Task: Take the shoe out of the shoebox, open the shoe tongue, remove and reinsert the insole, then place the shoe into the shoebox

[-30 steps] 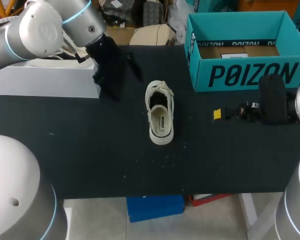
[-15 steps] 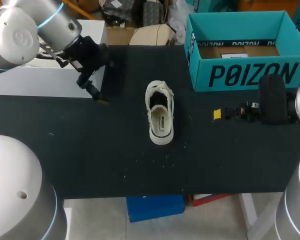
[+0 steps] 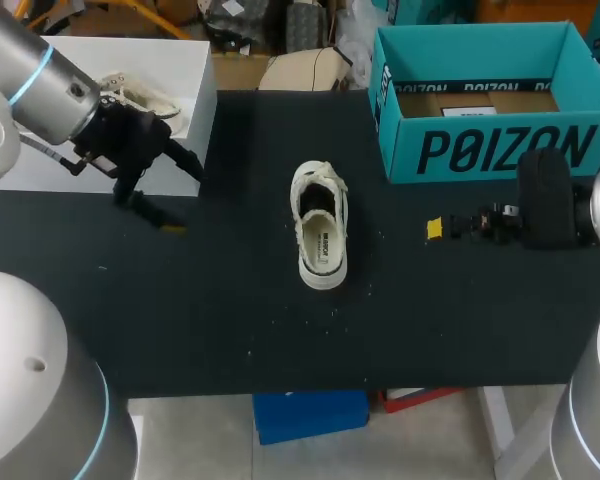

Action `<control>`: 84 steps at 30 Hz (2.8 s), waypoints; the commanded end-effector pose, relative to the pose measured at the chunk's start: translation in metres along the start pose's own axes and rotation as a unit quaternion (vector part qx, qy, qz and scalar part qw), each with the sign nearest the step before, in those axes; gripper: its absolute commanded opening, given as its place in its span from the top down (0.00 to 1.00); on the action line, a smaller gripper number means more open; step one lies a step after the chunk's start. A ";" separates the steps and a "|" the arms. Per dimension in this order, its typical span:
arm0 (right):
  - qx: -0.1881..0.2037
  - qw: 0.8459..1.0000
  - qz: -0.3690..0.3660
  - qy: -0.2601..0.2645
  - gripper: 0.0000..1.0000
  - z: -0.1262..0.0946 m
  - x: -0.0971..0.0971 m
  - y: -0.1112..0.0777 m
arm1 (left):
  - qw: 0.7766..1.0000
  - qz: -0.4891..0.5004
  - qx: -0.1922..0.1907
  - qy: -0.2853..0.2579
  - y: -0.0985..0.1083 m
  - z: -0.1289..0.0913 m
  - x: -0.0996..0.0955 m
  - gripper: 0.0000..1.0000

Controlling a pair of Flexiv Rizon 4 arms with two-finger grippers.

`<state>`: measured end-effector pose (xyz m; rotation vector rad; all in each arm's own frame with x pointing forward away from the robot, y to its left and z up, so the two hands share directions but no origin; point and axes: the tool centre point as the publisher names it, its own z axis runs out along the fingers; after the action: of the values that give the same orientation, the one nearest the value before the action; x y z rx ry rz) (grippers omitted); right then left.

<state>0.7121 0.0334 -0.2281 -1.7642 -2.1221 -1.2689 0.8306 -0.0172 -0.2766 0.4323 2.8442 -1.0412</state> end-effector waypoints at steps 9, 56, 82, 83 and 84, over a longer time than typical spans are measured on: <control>0.000 1.000 0.000 -0.001 0.00 0.001 0.001 0.000 | 1.000 0.000 -0.006 -0.025 -0.004 -0.001 0.006 0.00; 0.086 0.976 0.012 -0.198 0.00 0.130 0.029 0.070 | 1.000 0.000 -0.006 -0.025 -0.004 -0.001 0.006 0.00; 0.124 0.945 0.011 -0.303 0.00 0.184 -0.007 0.087 | 1.000 0.000 -0.006 -0.025 -0.004 -0.001 0.006 0.00; 0.124 0.945 0.011 -0.303 0.00 0.184 -0.007 0.087 | 1.000 0.000 -0.006 -0.025 -0.004 -0.001 0.006 0.00; 0.124 0.945 0.011 -0.303 0.00 0.184 -0.007 0.087 | 1.000 0.000 -0.006 -0.025 -0.004 -0.001 0.006 0.00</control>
<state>0.8616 0.1378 -0.3014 -2.1999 -2.3687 -0.4959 0.8245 -0.0175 -0.2737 0.3988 2.8080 -1.0211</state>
